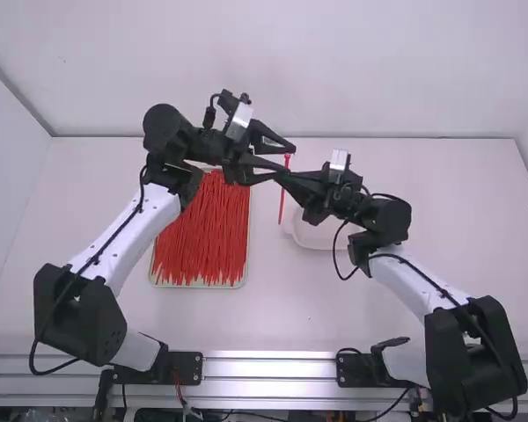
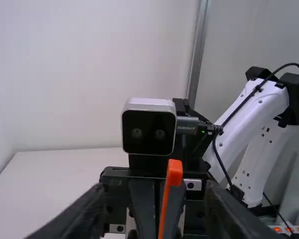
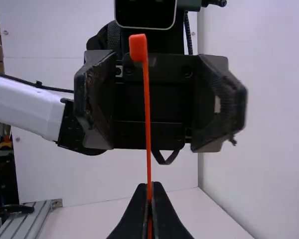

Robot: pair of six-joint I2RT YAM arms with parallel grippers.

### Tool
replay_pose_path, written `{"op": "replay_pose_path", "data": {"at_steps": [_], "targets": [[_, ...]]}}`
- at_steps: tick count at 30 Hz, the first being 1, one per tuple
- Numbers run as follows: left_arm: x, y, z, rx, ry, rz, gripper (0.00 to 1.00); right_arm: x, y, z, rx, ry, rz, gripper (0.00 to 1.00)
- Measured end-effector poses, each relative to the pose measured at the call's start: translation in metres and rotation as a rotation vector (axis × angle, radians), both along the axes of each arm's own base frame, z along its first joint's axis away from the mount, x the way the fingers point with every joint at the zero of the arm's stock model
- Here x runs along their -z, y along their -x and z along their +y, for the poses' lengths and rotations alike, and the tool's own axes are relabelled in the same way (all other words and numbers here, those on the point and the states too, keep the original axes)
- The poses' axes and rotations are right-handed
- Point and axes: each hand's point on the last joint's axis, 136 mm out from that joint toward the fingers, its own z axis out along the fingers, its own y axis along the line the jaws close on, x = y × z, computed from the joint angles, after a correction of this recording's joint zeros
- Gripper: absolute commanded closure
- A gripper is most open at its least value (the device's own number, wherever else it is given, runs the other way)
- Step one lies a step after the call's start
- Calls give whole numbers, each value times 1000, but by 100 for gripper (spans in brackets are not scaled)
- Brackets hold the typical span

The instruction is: Fasten the cable tie

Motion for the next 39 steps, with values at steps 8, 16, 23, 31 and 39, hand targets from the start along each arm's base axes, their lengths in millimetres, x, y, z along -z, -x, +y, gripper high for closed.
{"op": "replay_pose_path", "data": {"at_steps": [8,16,23,31,39], "targets": [[-1,-2,-1,-14,6,6,98,-1,-1,-1,8,-4,2,100],[-2,-4,-1,-24,11,7,98,0,-3,-1,13,-4,9,76],[-5,-8,0,-48,23,14,98,16,-19,-6,42,28,106,61],[-20,-23,16,-133,69,24,98,36,-10,1,-21,124,87,45],[-41,-29,39,-196,128,36,98,60,-6,5,-64,206,99,32]]}}
